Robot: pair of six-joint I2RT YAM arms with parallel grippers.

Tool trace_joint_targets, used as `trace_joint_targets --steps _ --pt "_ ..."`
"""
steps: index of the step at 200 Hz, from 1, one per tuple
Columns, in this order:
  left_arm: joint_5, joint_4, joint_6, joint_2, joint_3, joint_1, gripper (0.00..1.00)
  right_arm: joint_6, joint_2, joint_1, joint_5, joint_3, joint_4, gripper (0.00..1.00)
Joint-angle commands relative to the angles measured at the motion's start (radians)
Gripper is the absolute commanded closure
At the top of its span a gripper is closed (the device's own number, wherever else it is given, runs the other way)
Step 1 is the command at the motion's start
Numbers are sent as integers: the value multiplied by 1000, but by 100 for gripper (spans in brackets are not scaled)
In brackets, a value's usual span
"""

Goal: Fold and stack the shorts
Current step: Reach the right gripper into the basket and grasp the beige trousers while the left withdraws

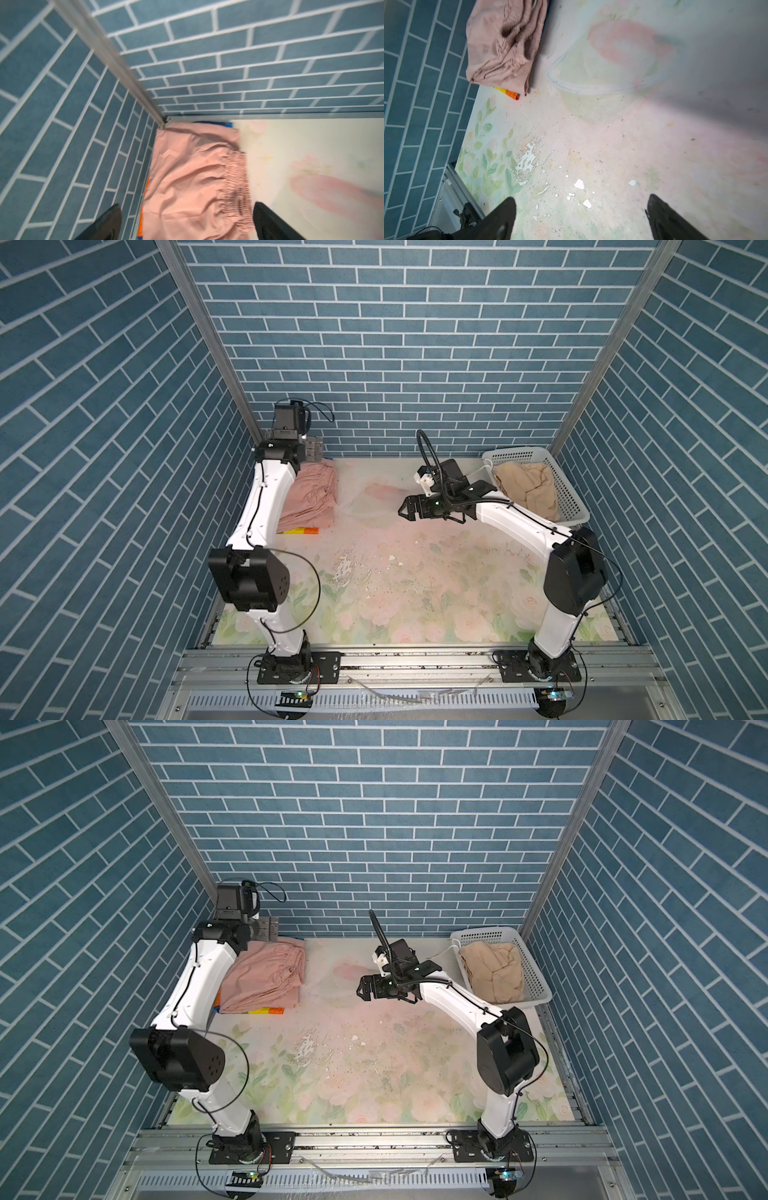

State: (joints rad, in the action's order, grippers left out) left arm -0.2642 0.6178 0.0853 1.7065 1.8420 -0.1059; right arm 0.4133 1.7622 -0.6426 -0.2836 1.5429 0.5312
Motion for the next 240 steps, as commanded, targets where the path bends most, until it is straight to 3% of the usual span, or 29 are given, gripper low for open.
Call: trace_joint_targets --steps 1,44,66,88,114,130,179,240 --pt "26 -148 35 -40 -93 -104 0 -89 -113 97 163 46 150 1" --pt "109 -259 81 -42 -103 -349 0 -79 -192 409 293 37 231 1" --pt "135 -248 116 40 -28 -454 0 -44 -159 553 206 14 179 1" --pt "174 -226 148 144 55 -538 0 -15 -98 631 110 2 100 2" --pt "225 -225 213 244 111 -625 0 0 6 676 58 41 72 1" --pt "189 -204 238 312 162 -662 1 22 63 693 -19 53 29 3" --pt "185 -86 243 465 326 -670 1 42 184 689 -110 118 -38 7" --pt "193 -70 268 519 385 -675 0 67 300 678 -113 222 -17 32"
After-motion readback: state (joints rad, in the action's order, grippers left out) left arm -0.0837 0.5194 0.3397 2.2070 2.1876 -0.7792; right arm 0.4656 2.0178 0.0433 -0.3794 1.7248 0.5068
